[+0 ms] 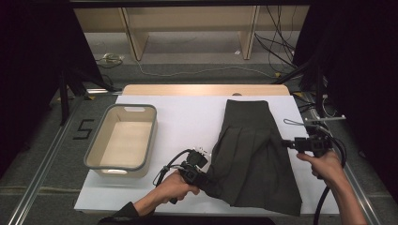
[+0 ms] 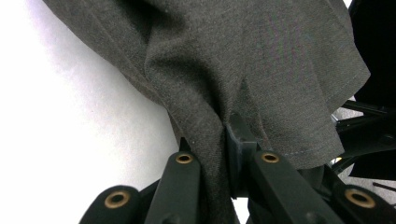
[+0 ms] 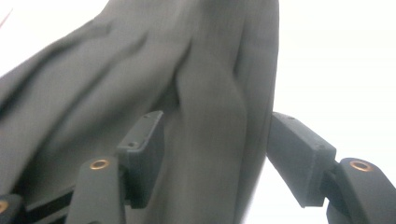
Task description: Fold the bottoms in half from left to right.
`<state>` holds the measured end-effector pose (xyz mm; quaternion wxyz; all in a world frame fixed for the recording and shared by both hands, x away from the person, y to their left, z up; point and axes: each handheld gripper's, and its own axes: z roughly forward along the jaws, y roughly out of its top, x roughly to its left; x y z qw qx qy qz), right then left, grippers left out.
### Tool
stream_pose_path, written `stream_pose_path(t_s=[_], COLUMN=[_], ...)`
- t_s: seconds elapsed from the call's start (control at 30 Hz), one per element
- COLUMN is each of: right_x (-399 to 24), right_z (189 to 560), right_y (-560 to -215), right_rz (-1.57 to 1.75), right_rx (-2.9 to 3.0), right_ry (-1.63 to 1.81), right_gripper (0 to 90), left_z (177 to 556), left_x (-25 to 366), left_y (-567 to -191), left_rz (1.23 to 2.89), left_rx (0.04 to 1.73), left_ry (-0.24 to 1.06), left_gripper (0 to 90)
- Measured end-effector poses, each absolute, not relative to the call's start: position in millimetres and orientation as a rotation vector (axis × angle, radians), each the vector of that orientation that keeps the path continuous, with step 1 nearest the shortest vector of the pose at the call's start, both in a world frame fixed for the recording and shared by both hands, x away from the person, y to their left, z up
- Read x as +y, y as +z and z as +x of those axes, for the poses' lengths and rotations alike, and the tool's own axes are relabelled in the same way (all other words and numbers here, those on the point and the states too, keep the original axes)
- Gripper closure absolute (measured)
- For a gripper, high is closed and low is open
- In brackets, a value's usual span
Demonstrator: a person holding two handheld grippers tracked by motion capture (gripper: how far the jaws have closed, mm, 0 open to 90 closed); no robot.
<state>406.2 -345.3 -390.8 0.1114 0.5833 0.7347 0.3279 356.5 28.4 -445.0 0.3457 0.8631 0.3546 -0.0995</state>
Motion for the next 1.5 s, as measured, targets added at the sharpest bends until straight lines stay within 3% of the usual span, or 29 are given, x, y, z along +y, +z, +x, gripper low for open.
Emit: stream_pose_path(t_s=[0.2,0.5,0.57,0.67,0.73,0.9,1.03,1.3,1.5], right_x=[-326.8,-307.2,-303.8,-296.6,-294.4,-306.6,-310.9,-311.6,-312.2], right_z=[451.2,488.1,494.6,498.5,498.9,497.4,495.8,495.8,496.2], right_y=[-394.5,-404.0,-408.5,-411.2,-409.0,-393.0,-403.9,-419.7,-419.8], right_rz=[1.739,1.786,1.810,1.778,1.757,1.752,1.733,1.714,1.709], right_rx=[2.147,2.192,2.212,2.222,2.236,2.143,2.107,2.117,2.121], right_ry=[0.960,0.895,0.890,0.823,0.790,0.781,0.695,0.666,0.653], right_gripper=[39.7,43.2,50.3,80.4,87.2,88.7,88.5,86.9,85.5], left_z=[354.8,352.9,352.1,351.3,348.9,344.1,340.5,336.1,338.8], left_x=[28.5,27.6,27.0,26.1,25.2,19.0,14.4,17.1,23.6], left_y=[-445.5,-446.4,-445.6,-444.6,-443.0,-441.6,-439.1,-422.3,-412.5], left_rz=[2.251,2.257,2.255,2.249,2.246,2.210,2.204,2.176,2.158], left_rx=[0.909,0.902,0.902,0.899,0.889,0.886,0.861,0.820,0.838], left_ry=[-0.249,-0.251,-0.251,-0.251,-0.257,-0.281,-0.273,-0.224,-0.184], left_gripper=[82.7,81.4,81.5,82.0,82.5,82.3,79.4,45.3,40.1])
